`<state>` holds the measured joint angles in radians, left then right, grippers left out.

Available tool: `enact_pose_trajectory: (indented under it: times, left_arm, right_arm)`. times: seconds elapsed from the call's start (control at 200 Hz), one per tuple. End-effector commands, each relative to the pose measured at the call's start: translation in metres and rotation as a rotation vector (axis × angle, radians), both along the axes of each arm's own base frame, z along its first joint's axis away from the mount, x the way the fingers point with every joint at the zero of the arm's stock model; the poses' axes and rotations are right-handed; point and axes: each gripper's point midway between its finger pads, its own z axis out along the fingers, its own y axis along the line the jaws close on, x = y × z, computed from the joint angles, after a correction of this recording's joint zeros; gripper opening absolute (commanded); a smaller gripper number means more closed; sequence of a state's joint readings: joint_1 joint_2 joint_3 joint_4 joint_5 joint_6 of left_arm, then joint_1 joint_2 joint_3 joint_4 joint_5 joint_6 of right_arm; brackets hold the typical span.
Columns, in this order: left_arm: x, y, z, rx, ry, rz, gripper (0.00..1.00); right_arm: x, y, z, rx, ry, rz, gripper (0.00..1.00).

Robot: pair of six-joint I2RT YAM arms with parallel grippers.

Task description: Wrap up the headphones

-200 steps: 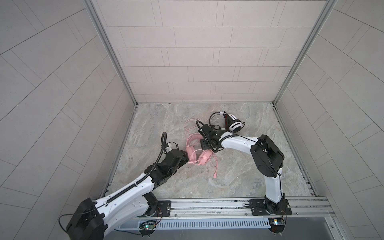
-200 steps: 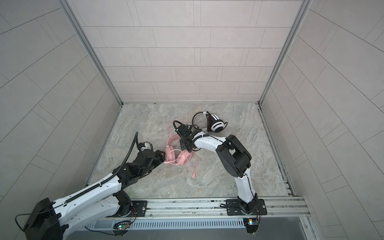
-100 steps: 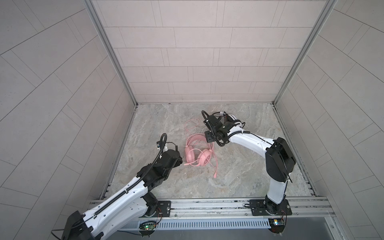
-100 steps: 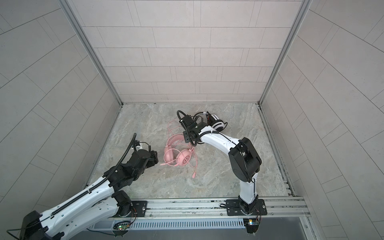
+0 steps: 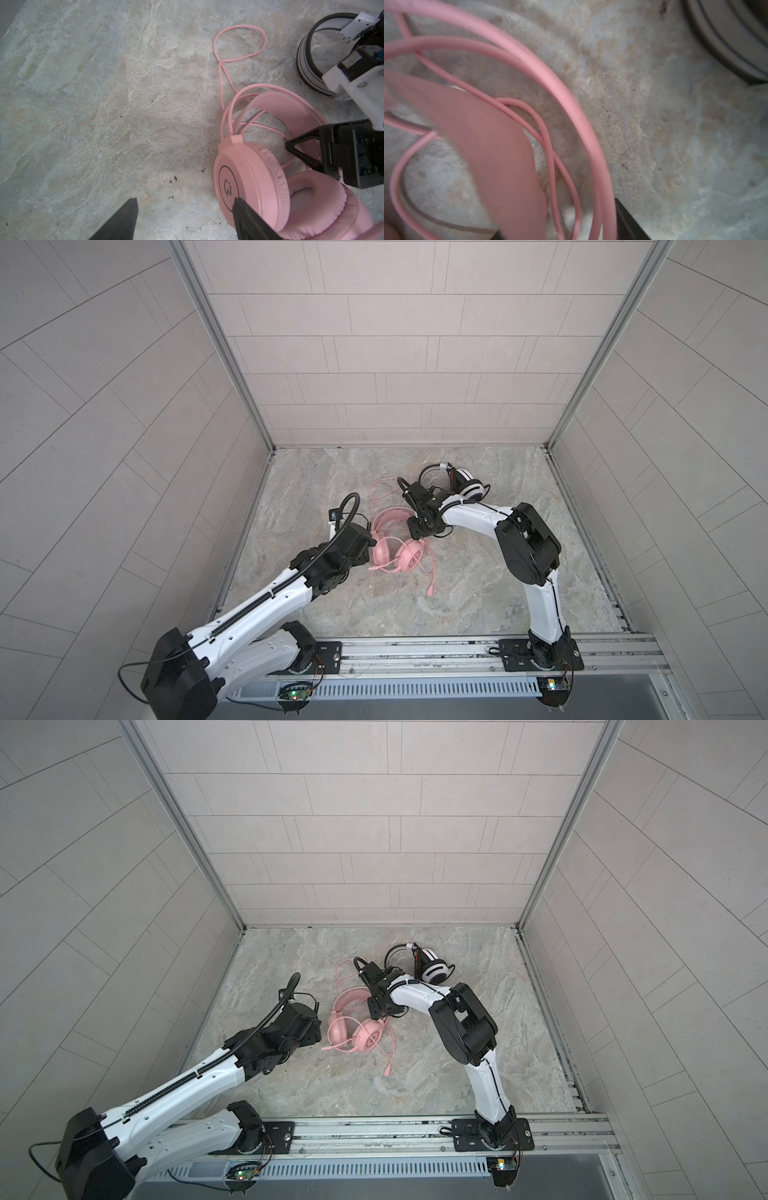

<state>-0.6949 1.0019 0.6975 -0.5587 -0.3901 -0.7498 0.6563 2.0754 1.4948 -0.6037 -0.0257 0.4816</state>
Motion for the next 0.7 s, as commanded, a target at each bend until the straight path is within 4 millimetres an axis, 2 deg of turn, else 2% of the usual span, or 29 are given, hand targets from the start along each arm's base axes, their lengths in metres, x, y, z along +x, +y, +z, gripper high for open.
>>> enact_pose_trajectory:
  times: [0.0, 0.11, 0.21, 0.455, 0.54, 0.66, 0.696]
  left_arm:
    - [-0.002, 0.005, 0.004, -0.009, 0.006, 0.001, 0.79]
    - [-0.002, 0.002, 0.003, -0.087, 0.006, -0.010, 0.79]
    - [0.000, -0.002, 0.006, -0.160, 0.003, -0.049, 0.79]
    - [0.004, -0.014, 0.025, -0.251, 0.044, -0.224, 0.78]
    - [0.004, -0.028, 0.041, -0.268, 0.052, -0.343, 0.78]
    - [0.000, -0.058, 0.066, -0.317, 0.058, -0.551, 0.79]
    - [0.002, -0.063, 0.073, -0.326, 0.058, -0.585, 0.84]
  right_arm:
    - [-0.007, -0.003, -0.014, -0.008, 0.048, -0.009, 0.55]
    - [-0.005, 0.002, -0.008, 0.029, 0.034, -0.002, 0.34]
    - [0.000, 0.003, 0.012, 0.026, -0.009, 0.014, 0.22]
    - [0.006, 0.006, 0.084, 0.059, -0.134, 0.093, 0.16]
    - [0.003, 0.005, 0.113, 0.053, -0.188, 0.127, 0.13]
    - [-0.007, 0.009, 0.148, 0.087, -0.256, 0.205, 0.12]
    - [-0.011, 0.010, 0.157, 0.087, -0.274, 0.230, 0.12]
